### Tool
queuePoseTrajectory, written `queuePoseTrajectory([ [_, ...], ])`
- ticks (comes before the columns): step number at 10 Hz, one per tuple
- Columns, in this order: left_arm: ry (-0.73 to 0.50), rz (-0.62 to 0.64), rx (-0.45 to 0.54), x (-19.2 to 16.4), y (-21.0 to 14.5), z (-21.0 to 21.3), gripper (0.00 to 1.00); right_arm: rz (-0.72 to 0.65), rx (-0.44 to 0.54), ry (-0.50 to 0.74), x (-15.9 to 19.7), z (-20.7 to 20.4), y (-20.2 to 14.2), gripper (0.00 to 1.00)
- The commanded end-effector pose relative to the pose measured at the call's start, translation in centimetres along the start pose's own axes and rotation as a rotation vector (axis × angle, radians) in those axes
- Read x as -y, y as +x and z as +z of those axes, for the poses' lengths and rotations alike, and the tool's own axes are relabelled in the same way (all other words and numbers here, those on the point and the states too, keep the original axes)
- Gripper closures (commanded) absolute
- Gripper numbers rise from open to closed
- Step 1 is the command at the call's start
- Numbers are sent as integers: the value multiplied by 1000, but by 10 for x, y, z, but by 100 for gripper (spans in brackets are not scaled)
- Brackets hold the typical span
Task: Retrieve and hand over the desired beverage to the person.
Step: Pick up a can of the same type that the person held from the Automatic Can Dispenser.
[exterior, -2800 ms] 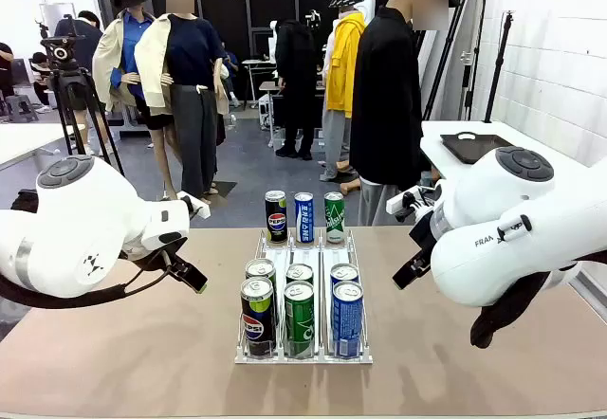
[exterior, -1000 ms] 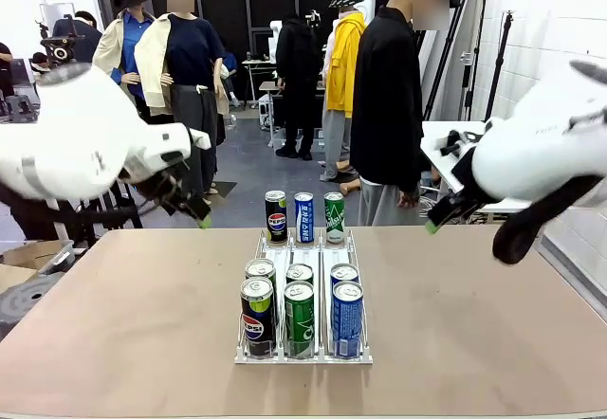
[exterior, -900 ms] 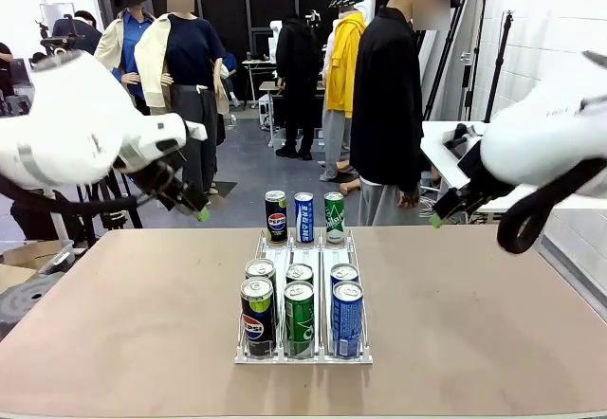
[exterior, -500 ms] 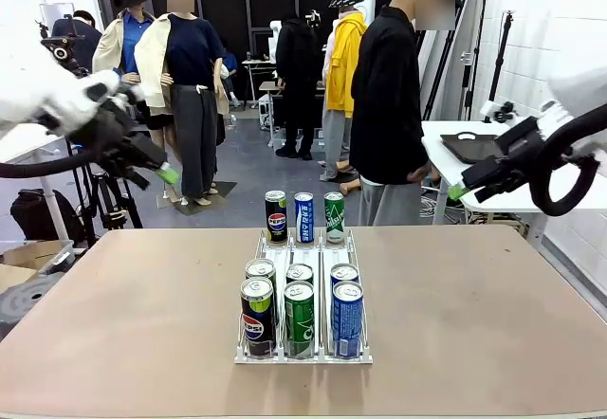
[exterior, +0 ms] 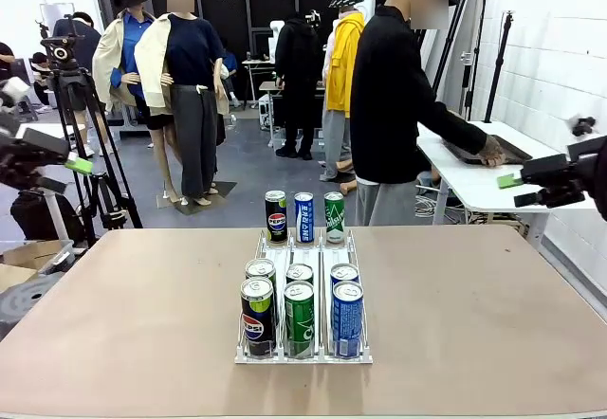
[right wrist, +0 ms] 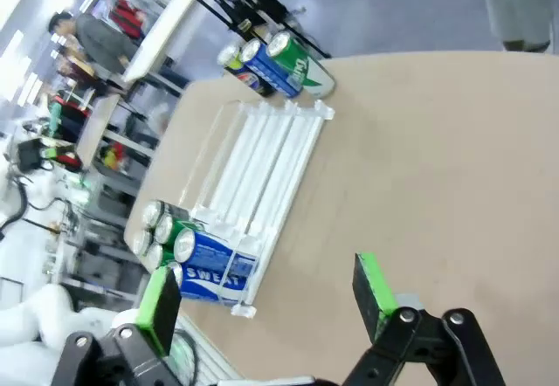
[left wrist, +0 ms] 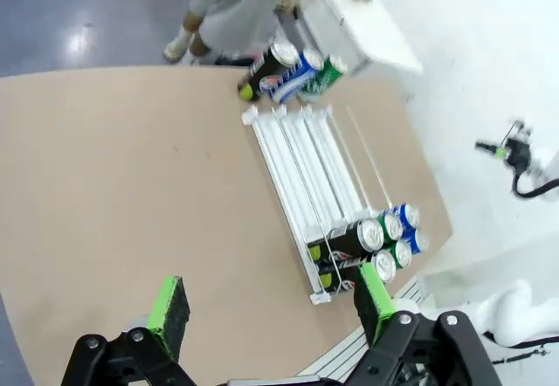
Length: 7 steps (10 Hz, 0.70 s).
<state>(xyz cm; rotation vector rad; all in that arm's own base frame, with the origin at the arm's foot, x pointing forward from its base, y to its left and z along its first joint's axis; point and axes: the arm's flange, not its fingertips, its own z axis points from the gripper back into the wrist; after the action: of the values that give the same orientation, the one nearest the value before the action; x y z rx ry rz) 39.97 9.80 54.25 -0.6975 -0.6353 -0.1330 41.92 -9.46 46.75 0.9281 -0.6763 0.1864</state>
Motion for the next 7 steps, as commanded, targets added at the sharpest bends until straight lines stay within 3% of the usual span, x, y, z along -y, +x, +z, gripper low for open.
queuePoseTrajectory([
  [1,-204,1,31,-44,-2,-8,0,-50,33,115,19,4,-10,0],
  [3,-410,71,74,-85,-11,2,0,-92,50,149,33,18,-19,0],
  [7,-477,62,-24,-128,-16,4,0,-125,76,245,61,29,-27,0],
])
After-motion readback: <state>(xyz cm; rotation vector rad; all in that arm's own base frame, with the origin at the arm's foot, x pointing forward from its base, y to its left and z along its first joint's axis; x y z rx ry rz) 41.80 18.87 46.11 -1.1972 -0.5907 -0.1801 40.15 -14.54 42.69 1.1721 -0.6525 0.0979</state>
